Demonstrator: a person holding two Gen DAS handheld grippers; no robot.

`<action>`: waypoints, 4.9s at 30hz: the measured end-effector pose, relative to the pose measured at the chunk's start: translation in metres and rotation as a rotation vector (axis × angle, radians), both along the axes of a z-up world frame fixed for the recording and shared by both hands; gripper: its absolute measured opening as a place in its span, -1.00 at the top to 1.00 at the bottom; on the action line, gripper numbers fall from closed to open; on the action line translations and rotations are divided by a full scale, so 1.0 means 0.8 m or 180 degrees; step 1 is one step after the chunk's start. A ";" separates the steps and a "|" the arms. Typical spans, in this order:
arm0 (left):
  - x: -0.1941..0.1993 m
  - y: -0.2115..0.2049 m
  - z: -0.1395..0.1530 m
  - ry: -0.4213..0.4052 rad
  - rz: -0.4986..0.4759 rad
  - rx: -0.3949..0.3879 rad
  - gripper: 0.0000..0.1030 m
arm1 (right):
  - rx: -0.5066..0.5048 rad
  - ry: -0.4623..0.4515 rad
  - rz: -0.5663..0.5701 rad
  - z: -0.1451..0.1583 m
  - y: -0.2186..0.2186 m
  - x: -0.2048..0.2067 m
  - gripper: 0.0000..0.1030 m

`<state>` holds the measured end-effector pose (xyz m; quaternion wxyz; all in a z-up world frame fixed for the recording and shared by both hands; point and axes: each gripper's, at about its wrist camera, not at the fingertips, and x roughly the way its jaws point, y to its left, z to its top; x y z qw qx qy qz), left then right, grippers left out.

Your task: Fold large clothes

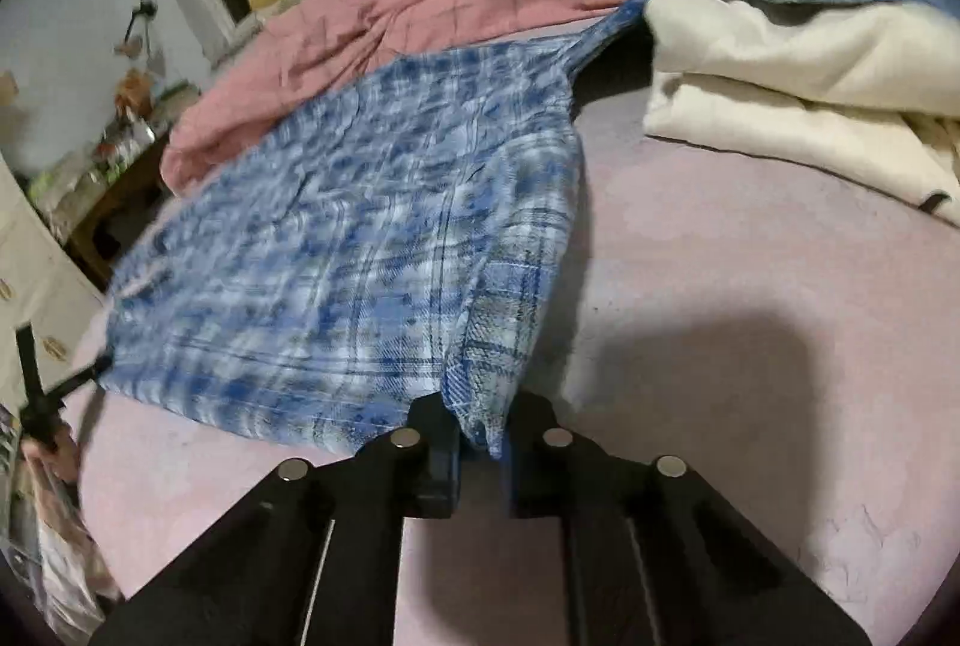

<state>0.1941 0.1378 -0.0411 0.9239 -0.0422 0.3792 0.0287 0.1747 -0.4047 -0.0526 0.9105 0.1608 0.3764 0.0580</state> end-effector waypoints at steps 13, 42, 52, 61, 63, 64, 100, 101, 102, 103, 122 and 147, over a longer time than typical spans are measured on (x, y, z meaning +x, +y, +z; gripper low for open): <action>-0.031 0.031 0.023 0.0013 -0.0266 -0.0528 0.92 | 0.0009 -0.0291 -0.0152 0.045 -0.014 -0.056 0.83; -0.051 -0.098 -0.009 -0.0073 -0.1203 0.1104 -0.32 | -0.1575 -0.0106 0.1091 0.017 0.140 -0.077 -0.43; -0.003 -0.058 -0.010 -0.0062 -0.0452 0.1065 0.91 | -0.1915 -0.0250 0.0008 0.004 0.082 -0.037 0.87; -0.083 -0.038 0.021 -0.0348 -0.0635 0.0733 0.94 | -0.1696 -0.0655 0.0045 0.031 0.069 -0.117 0.94; -0.100 -0.037 0.023 -0.0322 -0.0678 0.0714 0.94 | -0.1506 -0.0592 0.0082 0.039 0.059 -0.130 0.94; -0.106 -0.035 0.023 -0.0281 -0.0696 0.0662 0.94 | -0.1380 -0.0539 0.0095 0.041 0.051 -0.133 0.94; 0.121 -0.044 0.036 0.0111 -0.0376 0.0602 0.87 | -0.1044 0.0120 0.0228 0.087 0.004 0.096 0.87; 0.124 -0.044 0.031 0.0121 -0.0375 0.0602 0.87 | -0.1075 0.0157 0.0256 0.081 0.007 0.100 0.87; 0.125 -0.044 0.027 0.0127 -0.0375 0.0610 0.87 | -0.1085 0.0175 0.0269 0.076 0.007 0.102 0.87; 0.127 -0.044 0.023 0.0132 -0.0368 0.0615 0.87 | -0.1094 0.0193 0.0283 0.072 0.006 0.105 0.84; 0.085 -0.031 0.043 -0.0109 -0.0141 0.0640 -0.37 | -0.1230 -0.0371 0.0209 0.119 0.004 0.046 -0.68; 0.145 -0.026 0.007 0.0012 0.0128 0.0796 0.94 | -0.1273 -0.0130 -0.0332 0.060 -0.023 0.077 0.20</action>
